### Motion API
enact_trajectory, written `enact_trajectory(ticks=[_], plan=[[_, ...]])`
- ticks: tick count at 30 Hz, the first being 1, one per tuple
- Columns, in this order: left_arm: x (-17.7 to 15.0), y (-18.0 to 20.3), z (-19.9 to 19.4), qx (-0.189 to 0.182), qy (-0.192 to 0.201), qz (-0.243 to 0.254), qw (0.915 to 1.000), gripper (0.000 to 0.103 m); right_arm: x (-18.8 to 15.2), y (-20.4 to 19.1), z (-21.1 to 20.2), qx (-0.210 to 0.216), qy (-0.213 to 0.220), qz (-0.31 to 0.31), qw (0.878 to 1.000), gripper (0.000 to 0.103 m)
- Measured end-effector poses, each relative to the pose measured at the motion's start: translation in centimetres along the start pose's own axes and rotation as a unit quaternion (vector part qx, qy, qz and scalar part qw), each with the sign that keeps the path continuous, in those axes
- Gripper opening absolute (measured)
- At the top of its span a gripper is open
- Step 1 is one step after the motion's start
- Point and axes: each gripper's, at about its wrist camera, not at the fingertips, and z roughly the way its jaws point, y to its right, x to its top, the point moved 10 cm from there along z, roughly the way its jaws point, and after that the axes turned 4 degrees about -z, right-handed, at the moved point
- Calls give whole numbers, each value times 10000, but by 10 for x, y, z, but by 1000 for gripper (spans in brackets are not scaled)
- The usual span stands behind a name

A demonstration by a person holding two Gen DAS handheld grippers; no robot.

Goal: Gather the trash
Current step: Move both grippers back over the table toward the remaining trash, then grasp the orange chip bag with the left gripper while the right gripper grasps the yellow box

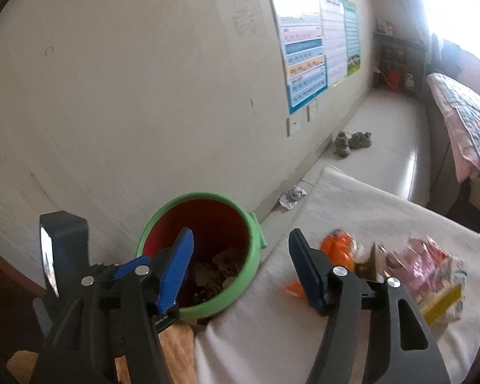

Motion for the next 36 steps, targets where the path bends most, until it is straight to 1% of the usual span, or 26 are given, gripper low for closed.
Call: enact_trajectory(ticks=[2,4,7,10,11,14,17,19,21,23,25,29,34,36], plan=[[-4,16,-2,-102,-27,123,9999,59,-15,18,-13,-133,-17,109,9999,63],[-8,33,-3,-214,-26,263,9994,63,-33,43,-25,-296,-67,272,9992,64],[-16,60,4,-351,-77,588,9976,64,-60,84,-42,-689,-181,626,9955,64],[-23,81,19,-441,-263,802,9955,64,-88,134,-57,-1120,-283,1206,9860,64],[-26,89,24,-487,-339,861,9945,64,-99,151,-62,-1279,-349,1417,9810,64],[-29,113,37,-575,-493,1034,9918,64,-110,178,-79,-1721,-362,1582,9716,64],[-25,132,48,-629,-501,1099,9907,66,-109,184,-95,-1942,-223,1475,9695,64],[-19,142,59,-621,-511,1078,9909,67,-106,181,-99,-1972,-131,1420,9699,64],[-14,146,73,-573,-607,965,9918,67,-106,184,-104,-1957,-71,1370,9710,64],[-9,149,88,-619,-757,687,9928,67,-103,183,-108,-1923,-10,1356,9719,64],[-4,151,100,-546,-806,504,9940,67,-101,184,-108,-1875,38,1385,9725,64],[-2,164,119,-480,-945,646,9923,67,-100,189,-108,-1785,92,1495,9725,64],[-8,180,136,-569,-1217,588,9892,67,-103,196,-111,-1755,120,1614,9711,64],[-8,180,137,-554,-1221,538,9895,66,-106,200,-111,-1762,113,1691,9697,64]])
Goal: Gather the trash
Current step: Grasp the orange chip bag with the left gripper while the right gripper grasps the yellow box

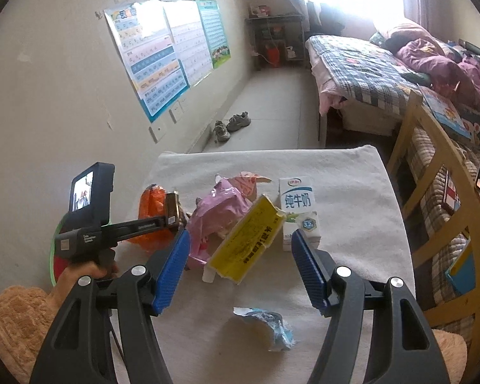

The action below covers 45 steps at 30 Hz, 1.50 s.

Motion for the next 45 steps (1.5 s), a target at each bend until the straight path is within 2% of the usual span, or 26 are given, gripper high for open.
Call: enact_trajectory(ticks=[2,3,4,7,16,21,24,28,31,45], plan=[[-2,2,-2,-110,-40,-31,9999,60,-1,4,2,-16,-31,70,10000,64],[-2,2,-2,-129,-54,-17,9999,41,-2,5,2,-23,-48,93,9999,64],[-5,1,-3,-128,-123,34,9998,36,-3,7,4,-30,-70,120,9999,64],[-13,1,-7,-292,-209,38,9993,33,-6,6,7,-48,-118,141,9998,64],[-60,-4,-38,-608,-342,180,9974,31,-22,23,28,-119,-513,517,9973,64],[-93,-5,-67,-755,-224,306,9964,31,-32,36,43,-139,-760,905,9929,64],[-111,-4,-72,-844,-247,239,9958,31,-33,39,55,-37,-848,1205,9891,64],[-137,0,-62,-874,-513,308,9944,31,-30,33,77,303,-1068,1580,9812,64],[-140,1,-57,-900,-586,299,9938,31,-28,27,89,477,-1168,1743,9766,64],[-142,0,-53,-1006,-576,299,9928,33,-31,16,124,456,-1623,1635,9720,64]])
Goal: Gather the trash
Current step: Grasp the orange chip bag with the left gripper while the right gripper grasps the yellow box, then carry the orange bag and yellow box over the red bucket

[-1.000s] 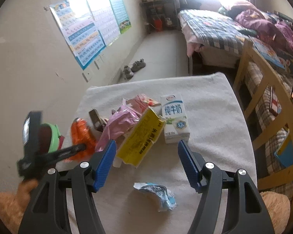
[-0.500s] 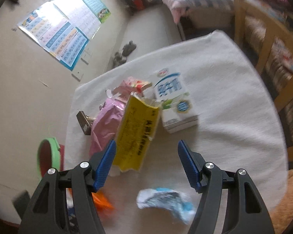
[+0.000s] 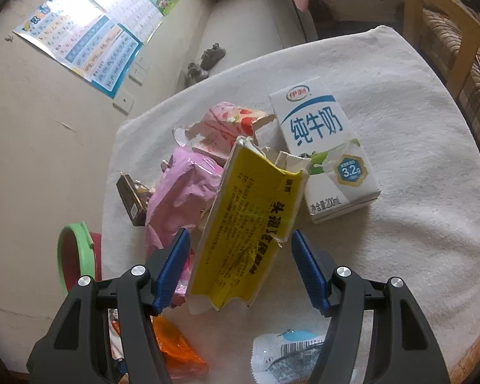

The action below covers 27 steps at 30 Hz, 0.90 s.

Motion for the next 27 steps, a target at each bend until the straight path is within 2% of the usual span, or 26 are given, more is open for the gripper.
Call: enact_trajectory(ticks=[7,12,16,20,24,27], plan=[[-1,-3,3,4,-36,-61,10000,37,0,-3,-4,72,65,-105,9999,54],[1,-4,-2,-55,46,-135,9999,44,-2,-3,-23,199,190,-61,9996,53],[3,-5,-3,-132,54,-244,9996,45,-4,-3,-49,182,433,-123,9988,53],[3,0,-1,-157,19,-244,9996,48,-7,-14,-75,103,753,-289,9967,53],[6,3,0,-188,26,-251,9995,53,-11,-30,-86,-13,953,-616,9935,53],[9,7,-1,-209,48,-230,9995,54,-13,-40,-90,-96,1063,-854,9906,53]])
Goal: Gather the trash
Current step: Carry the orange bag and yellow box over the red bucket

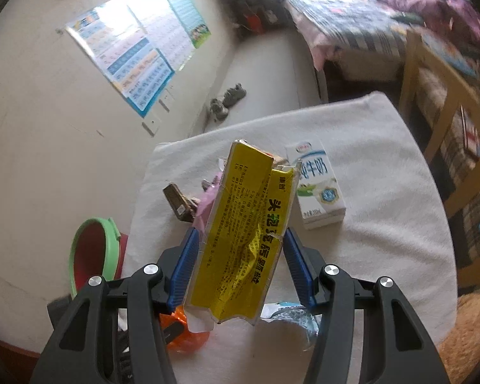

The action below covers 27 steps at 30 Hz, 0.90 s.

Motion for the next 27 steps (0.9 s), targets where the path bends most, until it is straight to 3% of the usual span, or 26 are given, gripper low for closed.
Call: enact_trajectory(ticks=[2,4,6,15,27], plan=[[1,4,0,-35,-18,61,10000,53,-1,-5,-1,32,0,-56,10000,53],[2,5,0,3,6,113,9999,38,-3,-8,-1,76,-20,-76,9999,53],[2,4,-1,29,5,138,9999,30,-3,-9,-1,64,1,-123,9999,53],[19,-1,-28,170,497,124,9985,27,-1,-13,-7,6,71,-194,9998,53],[55,-22,-80,422,1308,-76,9905,27,-1,-45,-18,-10,272,-785,9965,53]])
